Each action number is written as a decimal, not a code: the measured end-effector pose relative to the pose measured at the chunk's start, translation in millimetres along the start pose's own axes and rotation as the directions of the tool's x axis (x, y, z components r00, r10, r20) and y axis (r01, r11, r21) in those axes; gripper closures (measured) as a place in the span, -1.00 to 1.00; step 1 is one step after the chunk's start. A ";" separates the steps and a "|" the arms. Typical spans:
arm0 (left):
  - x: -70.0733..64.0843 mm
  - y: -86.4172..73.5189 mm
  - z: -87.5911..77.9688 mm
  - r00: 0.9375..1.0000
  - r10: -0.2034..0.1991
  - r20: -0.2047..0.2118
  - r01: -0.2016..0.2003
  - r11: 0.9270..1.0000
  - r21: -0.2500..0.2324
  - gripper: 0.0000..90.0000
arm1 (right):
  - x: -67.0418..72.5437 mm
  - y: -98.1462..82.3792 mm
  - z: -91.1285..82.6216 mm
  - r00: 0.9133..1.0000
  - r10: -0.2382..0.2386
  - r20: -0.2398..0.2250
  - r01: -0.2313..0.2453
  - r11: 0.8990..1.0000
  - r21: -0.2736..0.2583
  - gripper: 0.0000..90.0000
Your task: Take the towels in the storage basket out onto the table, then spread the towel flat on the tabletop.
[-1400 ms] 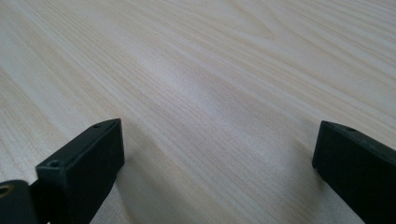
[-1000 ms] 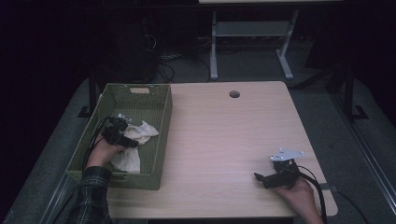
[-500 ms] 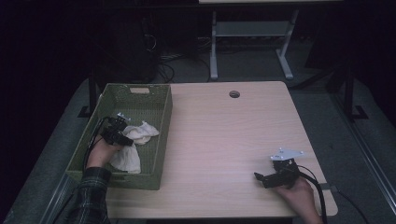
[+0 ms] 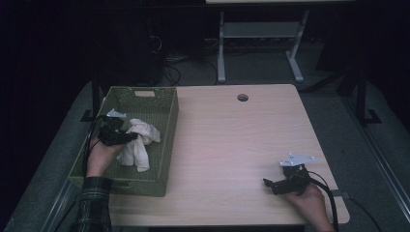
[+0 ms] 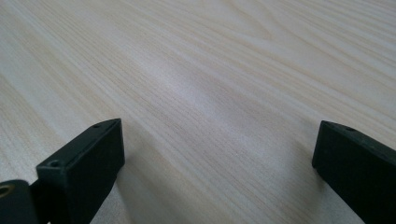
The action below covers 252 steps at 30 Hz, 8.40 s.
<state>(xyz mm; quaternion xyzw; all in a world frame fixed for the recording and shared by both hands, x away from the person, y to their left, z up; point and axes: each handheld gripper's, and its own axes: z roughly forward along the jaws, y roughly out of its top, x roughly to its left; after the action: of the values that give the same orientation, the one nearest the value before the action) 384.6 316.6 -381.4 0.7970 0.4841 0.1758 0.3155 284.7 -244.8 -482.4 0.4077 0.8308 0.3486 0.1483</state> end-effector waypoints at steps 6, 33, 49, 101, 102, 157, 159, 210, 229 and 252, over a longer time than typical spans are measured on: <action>-5.9 9.8 -19.9 0.998 -0.016 0.057 0.024 0.990 -0.139 0.62 | 0.0 0.0 0.0 1.000 0.000 -0.001 0.000 1.000 0.000 -0.96; -37.8 42.7 -71.7 0.981 0.056 0.186 0.008 0.946 -0.325 0.61 | -0.4 0.0 0.2 1.000 -0.006 0.000 0.006 1.000 -0.003 -0.96; -91.6 69.3 -71.5 0.951 0.143 0.274 -0.036 0.931 -0.363 0.61 | -0.3 0.0 0.2 1.000 -0.005 0.000 0.005 1.000 -0.003 -0.96; -254.9 42.1 67.4 0.867 0.304 0.394 -0.229 0.947 -0.227 0.59 | -0.2 0.0 -0.1 1.000 -0.002 -0.003 0.002 1.000 0.001 -0.96; -255.7 40.0 71.4 0.867 0.310 0.389 -0.240 0.946 -0.220 0.59 | -0.2 0.0 -0.1 1.000 -0.002 -0.003 0.002 1.000 0.001 -0.96; -245.0 -19.8 72.8 0.878 0.345 0.332 -0.317 0.939 -0.137 -0.15 | 27.0 32.3 4.0 0.989 -0.097 -0.116 0.092 0.995 -0.047 -0.07; -246.8 -20.1 74.2 0.874 0.355 0.331 -0.329 0.935 -0.134 -0.11 | 29.8 38.9 9.0 0.987 -0.102 -0.126 0.095 0.994 -0.056 -0.04; -217.7 51.0 109.3 0.949 0.253 0.186 -0.222 0.960 -0.174 0.90 | -49.2 57.4 -20.5 0.997 0.010 0.075 -0.002 0.993 -0.117 0.96; -244.9 14.2 75.3 0.903 0.323 0.285 -0.290 0.945 -0.150 0.17 | -15.9 52.9 -24.6 0.999 -0.019 -0.048 0.012 0.989 -0.144 0.51; -256.0 -13.4 98.4 0.899 0.338 0.278 -0.326 0.941 -0.093 0.81 | 24.1 63.6 38.1 0.993 -0.109 -0.050 0.107 0.994 -0.025 0.89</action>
<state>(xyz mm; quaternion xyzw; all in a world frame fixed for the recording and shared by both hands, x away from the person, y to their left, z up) 313.2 62.4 -456.6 0.8777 0.2857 0.1188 0.3660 326.3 -181.6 -464.2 0.3513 0.8513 0.3597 0.1501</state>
